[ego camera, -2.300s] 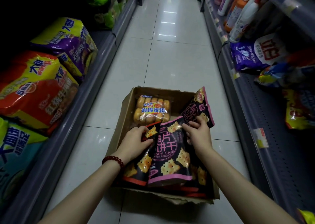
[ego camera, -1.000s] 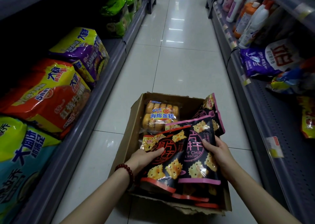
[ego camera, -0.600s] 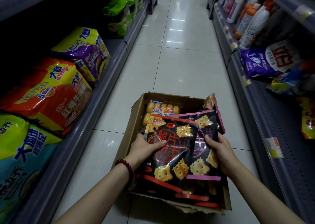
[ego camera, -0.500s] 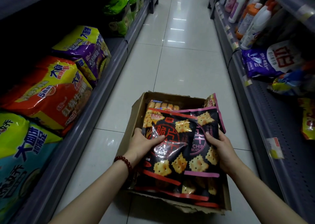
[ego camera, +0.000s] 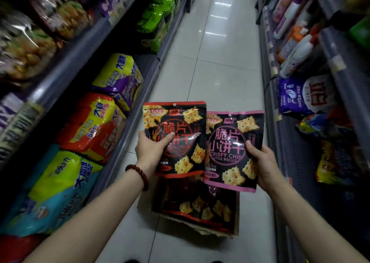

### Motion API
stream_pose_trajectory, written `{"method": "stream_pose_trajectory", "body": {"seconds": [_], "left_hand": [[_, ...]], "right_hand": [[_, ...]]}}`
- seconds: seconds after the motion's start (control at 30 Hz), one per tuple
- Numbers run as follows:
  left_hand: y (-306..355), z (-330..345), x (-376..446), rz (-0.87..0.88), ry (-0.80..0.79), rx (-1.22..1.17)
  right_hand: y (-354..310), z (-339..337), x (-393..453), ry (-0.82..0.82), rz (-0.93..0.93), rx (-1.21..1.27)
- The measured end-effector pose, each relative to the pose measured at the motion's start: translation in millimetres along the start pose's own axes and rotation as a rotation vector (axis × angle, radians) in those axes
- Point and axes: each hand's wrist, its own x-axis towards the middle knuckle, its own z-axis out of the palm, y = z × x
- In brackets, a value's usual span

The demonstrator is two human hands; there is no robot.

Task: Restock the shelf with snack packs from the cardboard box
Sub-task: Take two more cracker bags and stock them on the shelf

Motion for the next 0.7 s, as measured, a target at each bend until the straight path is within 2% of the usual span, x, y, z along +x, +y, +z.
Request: {"method": "stream_pose_trajectory", "body": {"seconds": [0.13,0.5,0.7], "left_hand": [[87,-37,-30,0.004,0.093,0.011],[328,-153,-137,0.124,0.188,-0.109],[437,-215,-211,0.236,0.251,-0.150]], "right_hand": [[-88,25,-31,-0.029,-0.021,0.013],[-357,96,-132,-0.134,-0.175,0.066],[-485,142,-193,-0.314,-0.301,0.033]]}}
